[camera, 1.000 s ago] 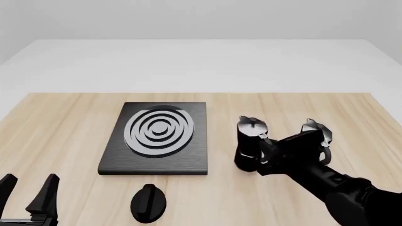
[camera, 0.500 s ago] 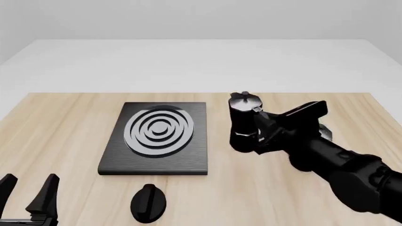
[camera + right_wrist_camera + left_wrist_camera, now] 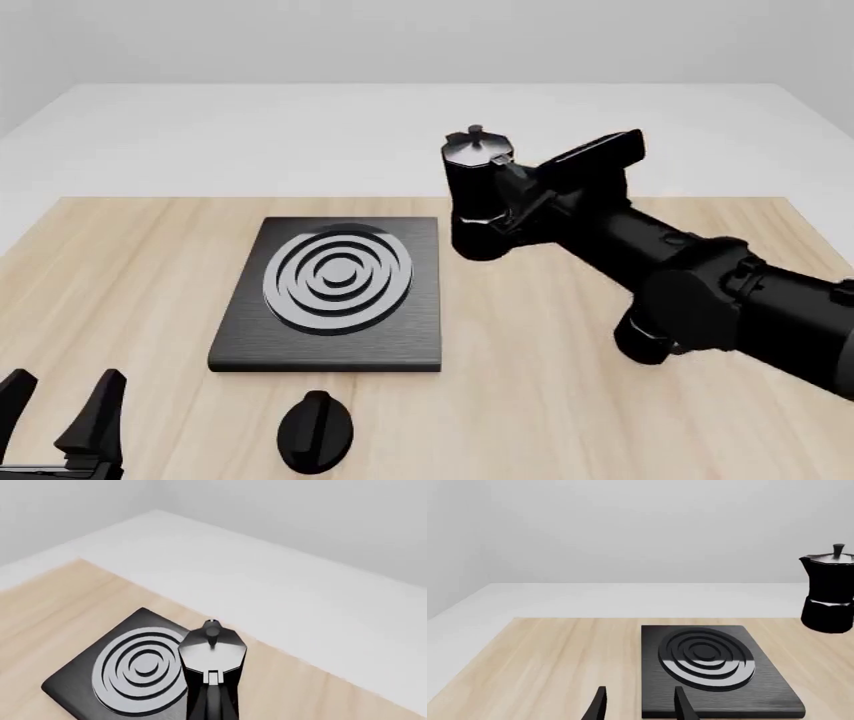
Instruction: Put both moka pots on the stove.
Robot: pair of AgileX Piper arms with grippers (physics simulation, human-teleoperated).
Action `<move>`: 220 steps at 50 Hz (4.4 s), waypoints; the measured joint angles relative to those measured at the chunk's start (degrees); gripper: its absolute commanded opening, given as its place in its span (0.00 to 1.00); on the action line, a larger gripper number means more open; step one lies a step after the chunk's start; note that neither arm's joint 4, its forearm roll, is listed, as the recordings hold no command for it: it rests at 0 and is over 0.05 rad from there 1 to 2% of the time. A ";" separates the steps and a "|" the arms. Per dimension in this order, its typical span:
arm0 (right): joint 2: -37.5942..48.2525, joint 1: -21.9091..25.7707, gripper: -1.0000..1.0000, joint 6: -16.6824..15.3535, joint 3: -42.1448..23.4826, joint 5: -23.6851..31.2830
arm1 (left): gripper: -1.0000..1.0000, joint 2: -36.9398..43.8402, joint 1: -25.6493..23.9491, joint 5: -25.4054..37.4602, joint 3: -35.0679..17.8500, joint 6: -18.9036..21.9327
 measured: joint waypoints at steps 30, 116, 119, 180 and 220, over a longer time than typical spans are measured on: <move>20.15 5.07 0.00 -0.93 -22.83 2.77 | 1.00 0.00 0.00 0.00 0.00 0.00; 51.95 9.78 0.00 2.87 -58.27 13.41 | 1.00 0.00 0.00 0.00 0.00 0.00; 52.55 9.66 0.00 2.97 -58.79 13.60 | 1.00 0.00 0.00 0.00 0.00 0.00; 50.53 8.64 0.00 5.21 -52.14 9.82 | 1.00 0.00 0.00 0.00 0.00 0.00; 46.70 8.67 0.00 6.39 -43.11 5.91 | 1.00 0.00 0.00 0.00 0.00 0.00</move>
